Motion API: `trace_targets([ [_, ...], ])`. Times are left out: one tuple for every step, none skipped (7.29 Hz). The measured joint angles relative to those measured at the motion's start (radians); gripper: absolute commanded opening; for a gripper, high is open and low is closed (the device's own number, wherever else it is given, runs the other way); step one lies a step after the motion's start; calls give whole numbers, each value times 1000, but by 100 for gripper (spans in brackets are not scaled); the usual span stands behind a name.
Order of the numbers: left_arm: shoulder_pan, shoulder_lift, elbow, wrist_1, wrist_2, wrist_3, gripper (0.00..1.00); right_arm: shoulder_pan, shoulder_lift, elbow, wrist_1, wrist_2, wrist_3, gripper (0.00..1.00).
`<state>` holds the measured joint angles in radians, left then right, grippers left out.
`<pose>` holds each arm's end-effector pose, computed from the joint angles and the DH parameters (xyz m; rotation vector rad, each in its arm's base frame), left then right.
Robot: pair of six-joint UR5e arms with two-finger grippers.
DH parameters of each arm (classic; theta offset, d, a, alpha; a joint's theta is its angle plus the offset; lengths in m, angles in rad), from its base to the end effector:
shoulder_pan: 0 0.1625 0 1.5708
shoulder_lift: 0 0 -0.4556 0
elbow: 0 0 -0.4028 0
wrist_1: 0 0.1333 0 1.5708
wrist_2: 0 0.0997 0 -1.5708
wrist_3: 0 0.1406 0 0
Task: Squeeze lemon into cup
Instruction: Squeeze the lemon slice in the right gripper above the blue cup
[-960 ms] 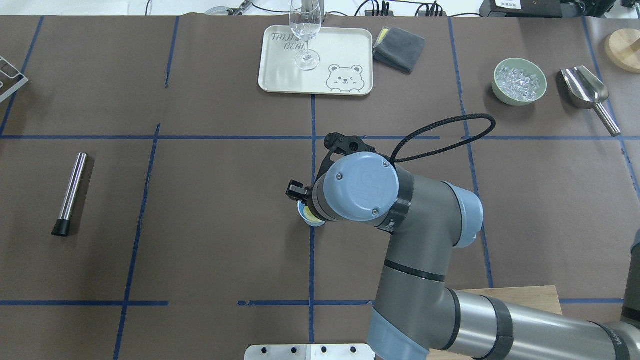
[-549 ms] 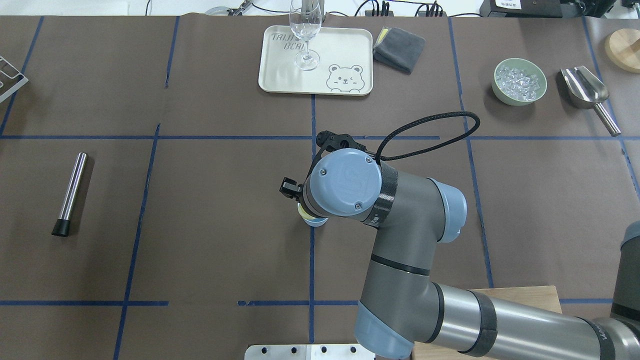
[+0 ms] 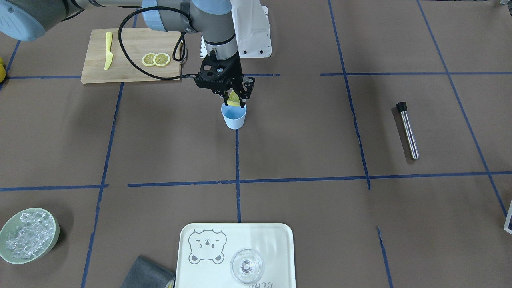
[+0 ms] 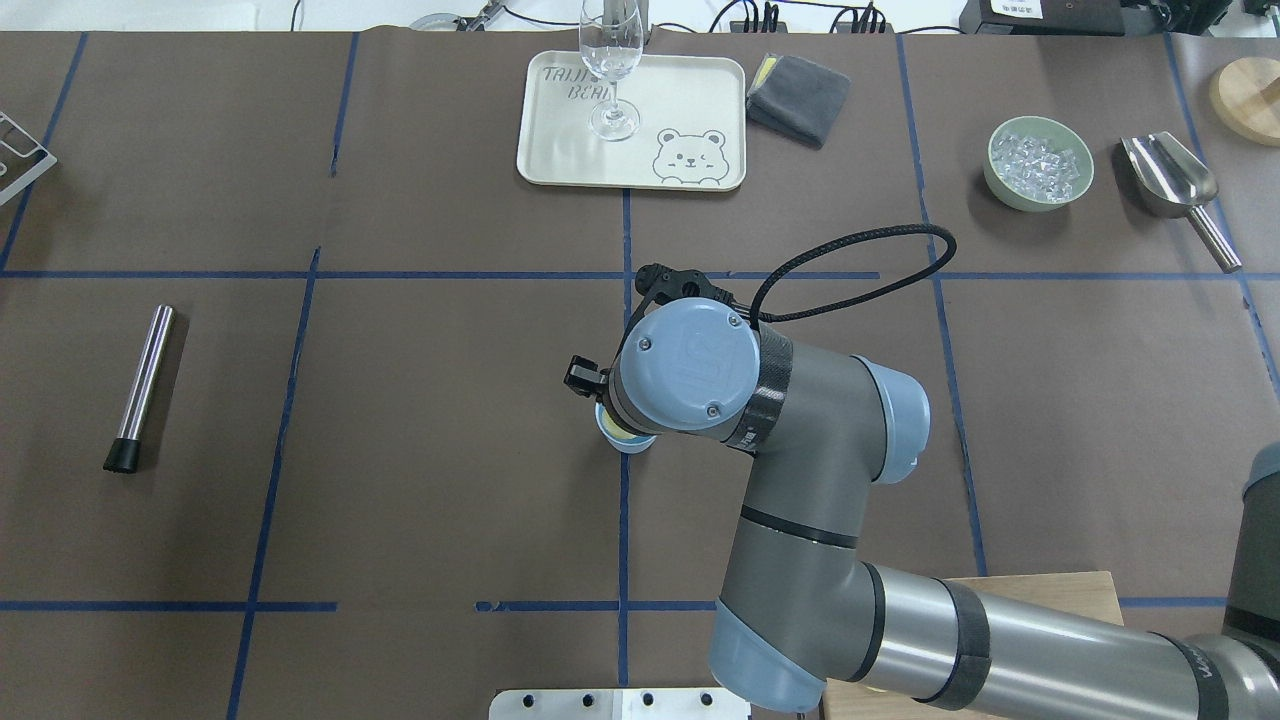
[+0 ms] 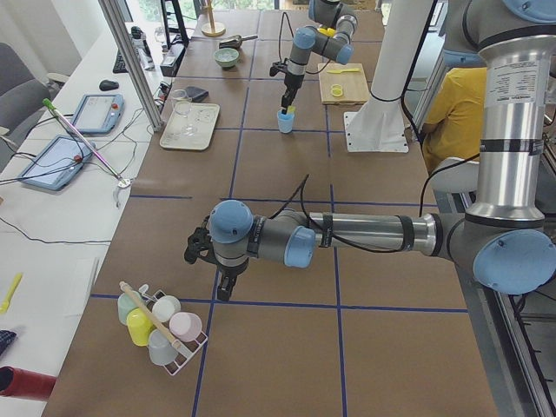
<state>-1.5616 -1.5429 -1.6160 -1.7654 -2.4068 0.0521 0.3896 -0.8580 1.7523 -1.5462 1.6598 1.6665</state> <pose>-0.0243 -0.5076 0.6821 0.2173 0.8288 0.1461 -0.6219 -0.3860 0.1988 0.0531 -0.9275 0.4093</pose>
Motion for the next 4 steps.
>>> trace_targets([
  [0,1,-3,1,0,0,100,0,-3,0,0,0,0,57],
  [-1,1,-6,1,0,-1,100,0,-4,0,-1,0,-1,57],
  [-1,1,-6,1,0,-1,100,0,-4,0,0,0,-1,58],
  [-2,1,-7,1,0,-1,100,0,-4,-1,-1,0,-1,59],
])
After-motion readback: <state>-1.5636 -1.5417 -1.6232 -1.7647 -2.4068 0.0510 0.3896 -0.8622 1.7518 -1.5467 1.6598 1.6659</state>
